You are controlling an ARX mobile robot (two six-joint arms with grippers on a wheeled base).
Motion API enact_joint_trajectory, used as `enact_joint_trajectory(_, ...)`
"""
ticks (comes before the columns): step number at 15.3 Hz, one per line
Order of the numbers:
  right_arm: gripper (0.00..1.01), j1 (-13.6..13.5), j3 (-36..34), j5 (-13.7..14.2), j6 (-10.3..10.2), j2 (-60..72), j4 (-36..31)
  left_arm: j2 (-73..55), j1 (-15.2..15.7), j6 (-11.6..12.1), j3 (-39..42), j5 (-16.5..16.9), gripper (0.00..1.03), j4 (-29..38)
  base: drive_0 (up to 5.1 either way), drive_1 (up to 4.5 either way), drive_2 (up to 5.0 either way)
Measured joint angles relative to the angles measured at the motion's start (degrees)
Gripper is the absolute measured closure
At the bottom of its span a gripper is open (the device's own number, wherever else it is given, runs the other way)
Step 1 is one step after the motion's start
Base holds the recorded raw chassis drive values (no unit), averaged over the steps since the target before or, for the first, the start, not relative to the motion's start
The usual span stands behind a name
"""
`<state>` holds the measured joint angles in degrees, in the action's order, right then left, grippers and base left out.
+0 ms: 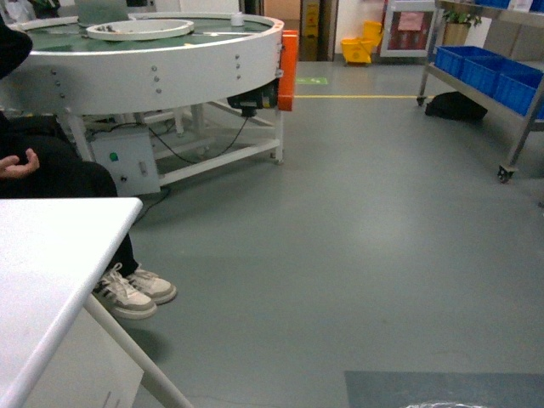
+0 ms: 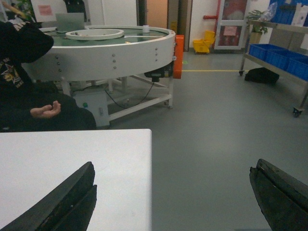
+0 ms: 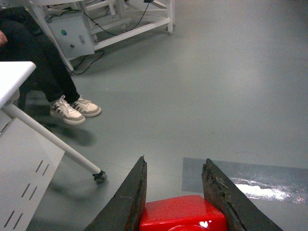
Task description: Pick red block from blue box to shelf
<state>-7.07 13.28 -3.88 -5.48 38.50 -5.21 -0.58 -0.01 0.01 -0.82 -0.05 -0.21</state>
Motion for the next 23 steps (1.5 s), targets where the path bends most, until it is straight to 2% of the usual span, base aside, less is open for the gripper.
enact_joint_trajectory(5, 0.73, 0.0, 0.0, 0.0, 0.0, -0.1, -0.2, 0.0, 0.0, 0.0, 0.0, 0.0, 0.05, -0.2, -1.5, -1.47, -1.5)
enact_joint_trajectory(15, 0.73, 0.0, -0.2, 0.0, 0.0, 0.0, -0.1, 0.0, 0.0, 0.0, 0.0, 0.0, 0.05, 0.2, -0.3, 4.07, -4.6)
enact_joint_trajectory(20, 0.73, 0.0, -0.2, 0.0, 0.0, 0.0, -0.1, 0.0, 0.0, 0.0, 0.0, 0.0, 0.05, 0.0, -1.6, 2.57, -5.7)
enact_joint_trajectory(23, 0.73, 0.0, -0.2, 0.0, 0.0, 0.4, 0.0, 0.0, 0.0, 0.0, 0.0, 0.0, 0.05, -0.3, -1.7, -1.19, -2.1)
